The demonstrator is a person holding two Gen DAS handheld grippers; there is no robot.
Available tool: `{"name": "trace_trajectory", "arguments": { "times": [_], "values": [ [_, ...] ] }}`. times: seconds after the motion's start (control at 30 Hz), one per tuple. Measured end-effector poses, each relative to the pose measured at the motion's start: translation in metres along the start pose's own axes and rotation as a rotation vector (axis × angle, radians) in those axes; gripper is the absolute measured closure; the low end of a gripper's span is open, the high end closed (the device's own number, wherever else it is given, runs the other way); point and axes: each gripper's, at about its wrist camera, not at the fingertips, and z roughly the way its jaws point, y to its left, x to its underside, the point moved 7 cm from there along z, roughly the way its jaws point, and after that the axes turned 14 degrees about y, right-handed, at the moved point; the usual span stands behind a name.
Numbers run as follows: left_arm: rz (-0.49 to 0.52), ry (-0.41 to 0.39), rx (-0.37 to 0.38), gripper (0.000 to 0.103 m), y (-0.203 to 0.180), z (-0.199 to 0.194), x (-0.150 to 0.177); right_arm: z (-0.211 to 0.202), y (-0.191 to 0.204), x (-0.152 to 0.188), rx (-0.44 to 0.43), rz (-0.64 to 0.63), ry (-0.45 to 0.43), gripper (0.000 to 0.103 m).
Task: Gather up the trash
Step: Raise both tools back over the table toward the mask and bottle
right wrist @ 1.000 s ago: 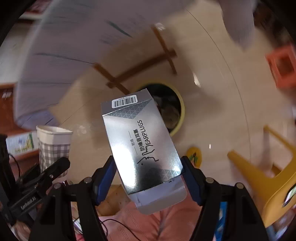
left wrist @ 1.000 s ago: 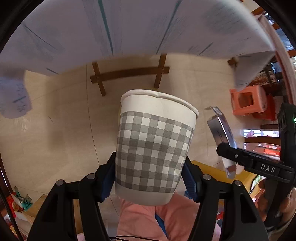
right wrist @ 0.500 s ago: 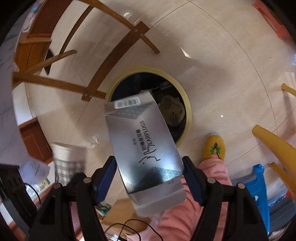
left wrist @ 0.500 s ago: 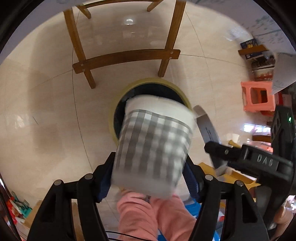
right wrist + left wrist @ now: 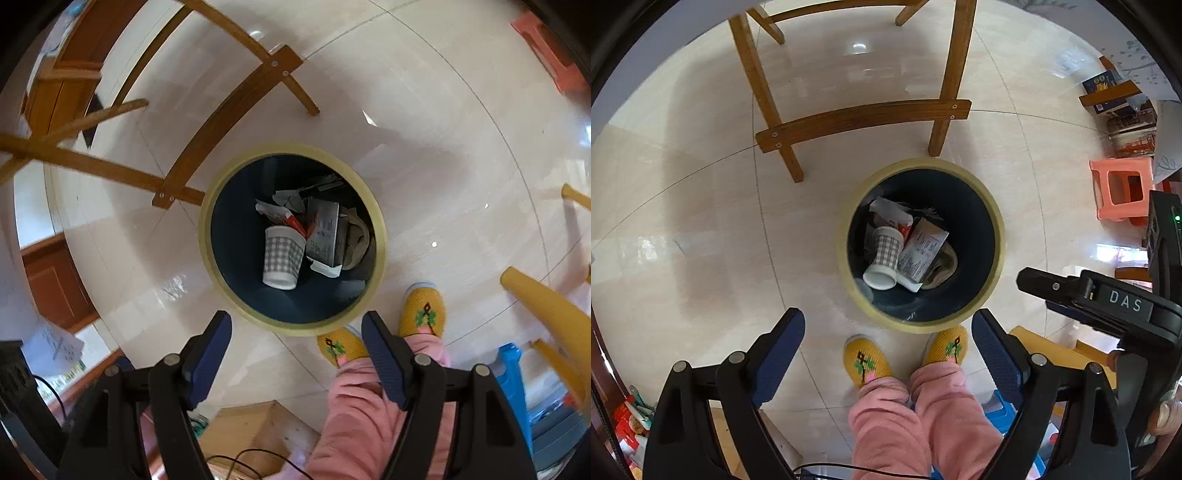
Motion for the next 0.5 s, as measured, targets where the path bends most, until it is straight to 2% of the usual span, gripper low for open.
{"name": "trace_trajectory", "arguments": {
  "times": [0.23,0.5],
  "values": [
    [-0.011,-0.047,0.009,0.012,0.008,-0.043,0.022,-0.036,0.013,0.025,0.069,-0.081,-0.04,0.03],
    [-0.004,-0.191,-0.016,0.012,0.007,-0.139,0.052,-0.104,0.04,0.067,0.07,-0.147,-0.132,0.03]
  ]
}}
